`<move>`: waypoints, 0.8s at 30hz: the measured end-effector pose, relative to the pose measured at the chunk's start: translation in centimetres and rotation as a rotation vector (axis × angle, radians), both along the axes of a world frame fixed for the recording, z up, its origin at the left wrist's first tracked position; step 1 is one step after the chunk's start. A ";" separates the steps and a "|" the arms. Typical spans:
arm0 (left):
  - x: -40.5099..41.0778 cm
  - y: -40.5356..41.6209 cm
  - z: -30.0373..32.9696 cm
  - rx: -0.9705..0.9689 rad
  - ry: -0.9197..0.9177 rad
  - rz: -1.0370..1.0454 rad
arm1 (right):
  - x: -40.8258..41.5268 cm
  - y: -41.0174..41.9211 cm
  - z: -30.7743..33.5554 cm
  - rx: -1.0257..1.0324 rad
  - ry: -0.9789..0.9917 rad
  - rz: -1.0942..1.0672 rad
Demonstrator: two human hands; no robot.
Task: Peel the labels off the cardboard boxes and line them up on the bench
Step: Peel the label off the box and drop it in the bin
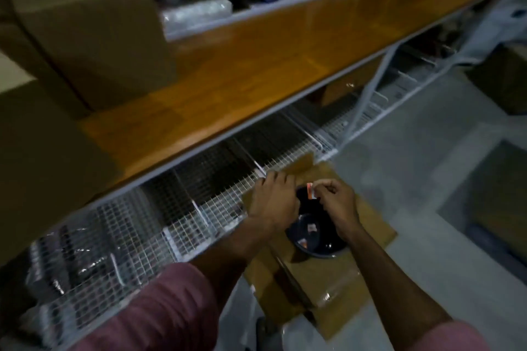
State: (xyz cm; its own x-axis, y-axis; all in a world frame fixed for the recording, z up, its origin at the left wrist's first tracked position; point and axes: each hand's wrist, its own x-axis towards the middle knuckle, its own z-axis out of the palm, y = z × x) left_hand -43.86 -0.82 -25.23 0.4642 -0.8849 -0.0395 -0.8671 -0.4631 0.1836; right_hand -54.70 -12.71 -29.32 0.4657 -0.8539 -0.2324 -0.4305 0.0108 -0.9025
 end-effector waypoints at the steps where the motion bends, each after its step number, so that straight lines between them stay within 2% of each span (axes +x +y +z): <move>1: -0.9 -0.8 -1.3 0.039 0.030 -0.007 | -1.1 -0.9 -1.5 0.003 0.021 -0.011; 8: -3.7 -3.5 -8.8 0.232 0.163 -0.030 | -4.0 -3.2 -10.4 0.093 0.139 -0.038; 13: -3.4 -4.0 -12.6 0.364 0.153 -0.082 | -3.6 -4.0 -15.0 0.138 0.227 0.008; 24: -2.5 -4.4 -15.9 0.394 0.199 -0.091 | -2.9 -4.8 -19.5 0.182 0.277 -0.073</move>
State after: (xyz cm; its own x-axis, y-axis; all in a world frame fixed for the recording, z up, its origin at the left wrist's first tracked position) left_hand -46.34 -5.26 -41.10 0.3344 -0.8213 -0.4622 -0.8731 -0.4546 0.1762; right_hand -57.64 -17.55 -48.82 0.3027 -0.8155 -0.4933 -0.6514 0.2009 -0.7317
